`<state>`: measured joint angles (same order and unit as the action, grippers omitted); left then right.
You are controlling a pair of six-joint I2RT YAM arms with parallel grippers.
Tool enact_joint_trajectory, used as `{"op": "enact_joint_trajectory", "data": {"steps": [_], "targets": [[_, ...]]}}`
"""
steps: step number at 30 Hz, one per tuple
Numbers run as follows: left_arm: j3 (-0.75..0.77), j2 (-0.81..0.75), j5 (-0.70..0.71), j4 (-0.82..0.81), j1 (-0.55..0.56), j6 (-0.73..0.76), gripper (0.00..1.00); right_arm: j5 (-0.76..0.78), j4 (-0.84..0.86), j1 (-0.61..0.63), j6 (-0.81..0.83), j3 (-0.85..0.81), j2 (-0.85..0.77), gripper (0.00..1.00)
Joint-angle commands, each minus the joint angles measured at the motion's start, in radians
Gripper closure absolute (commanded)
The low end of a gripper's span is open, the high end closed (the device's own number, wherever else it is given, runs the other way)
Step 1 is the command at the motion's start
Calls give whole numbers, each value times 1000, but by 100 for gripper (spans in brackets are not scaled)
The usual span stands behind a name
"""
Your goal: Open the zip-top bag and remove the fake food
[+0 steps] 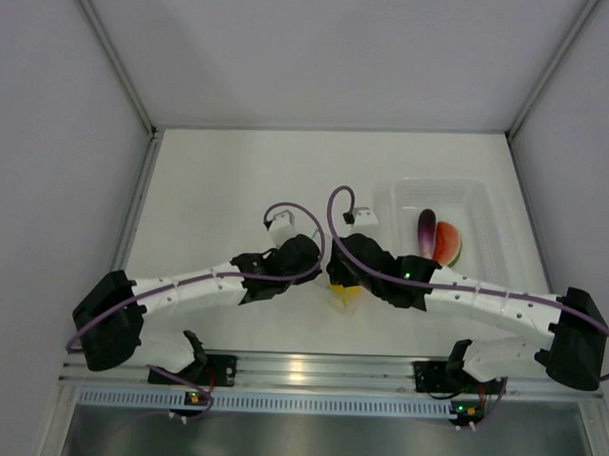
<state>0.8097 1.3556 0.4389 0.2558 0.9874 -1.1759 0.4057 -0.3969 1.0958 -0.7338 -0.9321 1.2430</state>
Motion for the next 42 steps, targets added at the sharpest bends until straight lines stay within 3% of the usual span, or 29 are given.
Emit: {"op": "enact_joint_trajectory", "data": {"steps": [1, 6, 10, 17, 22, 30, 36, 42], "targets": [[31, -56, -35, -89, 14, -25, 100, 76, 6, -2, -1, 32, -28, 63], [40, -64, -57, -104, 14, -18, 100, 84, 6, -4, 30, 18, -99, 66], [40, -73, -92, -130, 17, -21, 100, 67, -52, -17, 47, -33, -30, 66], [0, -130, -100, -185, 27, -39, 100, -47, 29, -30, 16, 15, 32, 66], [-30, -179, -68, -185, 27, -36, 100, -103, -14, -25, 50, 35, 62, 60], [-95, -170, -40, -196, 26, -31, 100, -182, 116, 13, 66, 187, -5, 51], [-106, -132, -97, -245, 26, -7, 100, -156, 220, 21, 96, 197, 6, 50], [-31, -79, -241, -329, 25, 61, 100, -26, 250, 19, 50, 171, -30, 48]]}}
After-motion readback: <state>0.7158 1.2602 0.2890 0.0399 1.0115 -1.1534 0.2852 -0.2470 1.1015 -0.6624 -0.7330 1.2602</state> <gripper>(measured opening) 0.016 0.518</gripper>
